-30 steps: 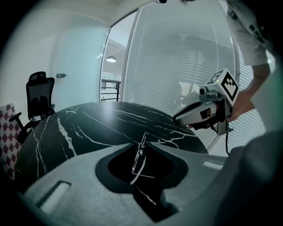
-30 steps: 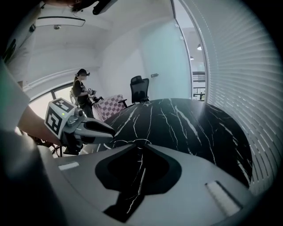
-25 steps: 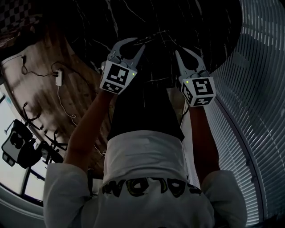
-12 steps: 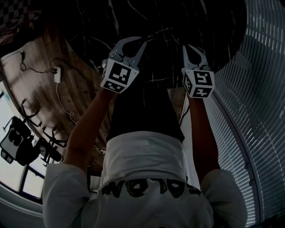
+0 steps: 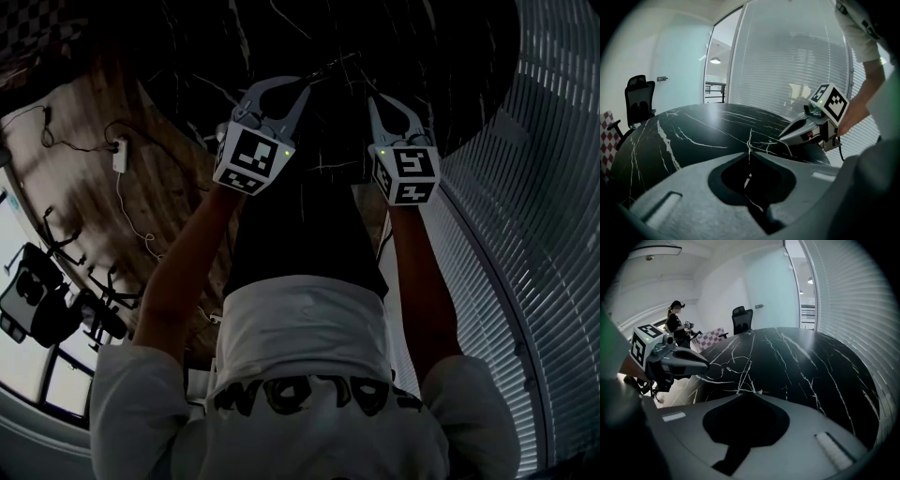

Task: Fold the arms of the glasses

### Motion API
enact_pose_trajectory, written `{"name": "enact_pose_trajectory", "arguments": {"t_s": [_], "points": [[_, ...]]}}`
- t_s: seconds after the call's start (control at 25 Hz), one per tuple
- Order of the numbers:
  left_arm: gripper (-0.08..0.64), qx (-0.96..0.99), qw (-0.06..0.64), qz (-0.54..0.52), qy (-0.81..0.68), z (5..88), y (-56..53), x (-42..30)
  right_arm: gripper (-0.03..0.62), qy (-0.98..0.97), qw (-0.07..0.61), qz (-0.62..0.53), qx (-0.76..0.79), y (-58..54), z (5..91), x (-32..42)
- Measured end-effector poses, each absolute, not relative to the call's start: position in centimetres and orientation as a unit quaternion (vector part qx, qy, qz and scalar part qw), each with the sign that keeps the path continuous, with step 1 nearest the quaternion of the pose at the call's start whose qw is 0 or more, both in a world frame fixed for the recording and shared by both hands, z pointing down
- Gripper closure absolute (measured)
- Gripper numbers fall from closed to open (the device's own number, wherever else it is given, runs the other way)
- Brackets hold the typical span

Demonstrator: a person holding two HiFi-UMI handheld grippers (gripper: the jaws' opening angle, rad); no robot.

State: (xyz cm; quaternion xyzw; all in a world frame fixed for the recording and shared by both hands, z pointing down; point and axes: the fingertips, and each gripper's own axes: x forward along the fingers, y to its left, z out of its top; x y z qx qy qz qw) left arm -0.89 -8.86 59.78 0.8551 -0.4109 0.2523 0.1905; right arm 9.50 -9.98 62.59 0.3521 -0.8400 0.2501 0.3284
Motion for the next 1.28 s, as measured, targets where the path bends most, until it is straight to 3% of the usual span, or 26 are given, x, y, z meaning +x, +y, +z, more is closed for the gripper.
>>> {"name": "enact_pose_trajectory", "arguments": {"t_s": [1.28], "points": [[0.552, 0.856, 0.219, 0.231, -0.407, 59.5, -7.2, 1.4, 0.589, -0.869, 0.312, 0.244, 0.297, -8.3, 61.6, 3.2]]}}
